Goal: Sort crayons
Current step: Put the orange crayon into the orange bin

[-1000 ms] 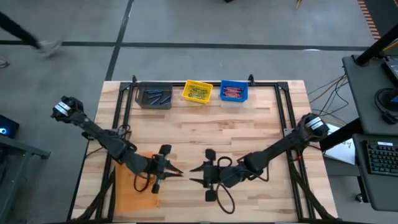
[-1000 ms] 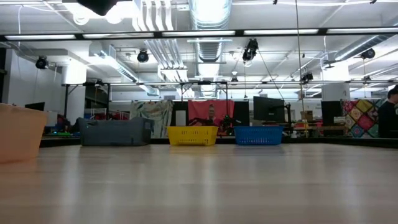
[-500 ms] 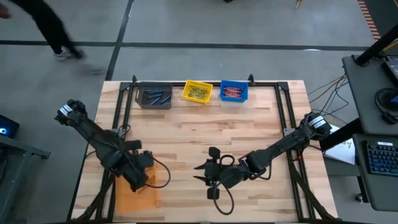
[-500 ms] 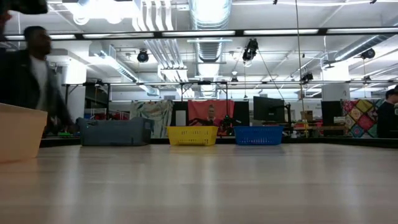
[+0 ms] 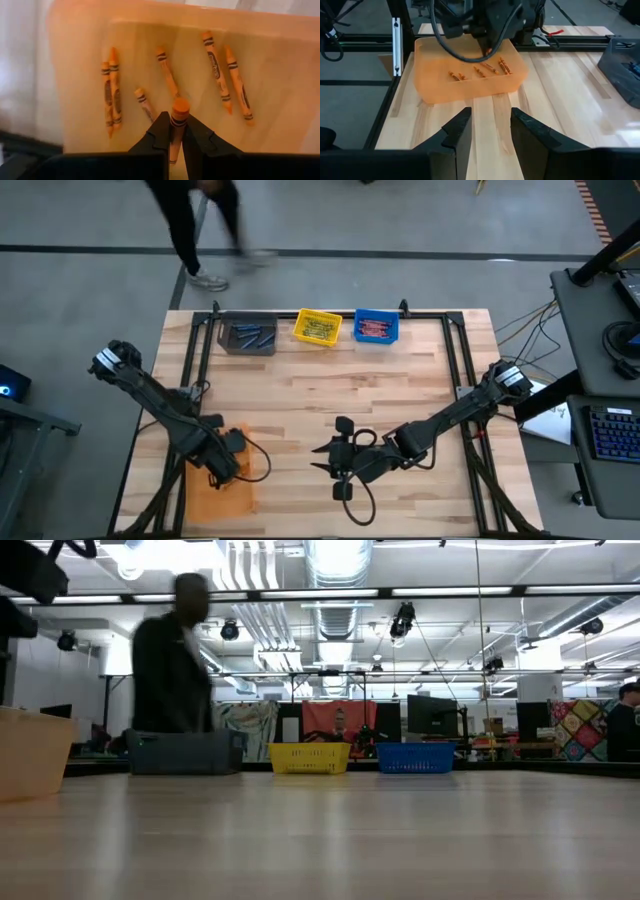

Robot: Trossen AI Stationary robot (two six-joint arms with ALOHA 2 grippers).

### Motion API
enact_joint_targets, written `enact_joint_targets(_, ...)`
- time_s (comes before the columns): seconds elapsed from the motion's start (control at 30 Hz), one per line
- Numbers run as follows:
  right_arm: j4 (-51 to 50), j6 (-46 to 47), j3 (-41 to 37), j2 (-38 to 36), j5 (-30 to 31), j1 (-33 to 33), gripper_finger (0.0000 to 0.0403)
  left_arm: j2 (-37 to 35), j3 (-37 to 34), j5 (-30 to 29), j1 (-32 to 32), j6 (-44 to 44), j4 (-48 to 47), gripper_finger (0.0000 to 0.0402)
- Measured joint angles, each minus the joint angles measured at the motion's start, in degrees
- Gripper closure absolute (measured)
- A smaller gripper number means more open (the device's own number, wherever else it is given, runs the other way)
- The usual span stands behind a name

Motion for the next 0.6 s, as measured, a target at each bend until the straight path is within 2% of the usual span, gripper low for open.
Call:
enact_joint_targets(0.1,0.0,0.0,0.0,0.0,0.0,0.0,0.0275,0.0,-2.8,0.6,0.0,0.0,2.9,0.04)
enact_joint_targets(0.6,0.0,0.7,-0.1,0.0,0.0,0.0,0.0273,0.0,-11.0,0.9,0.0,-2.3,3.8,0.0398)
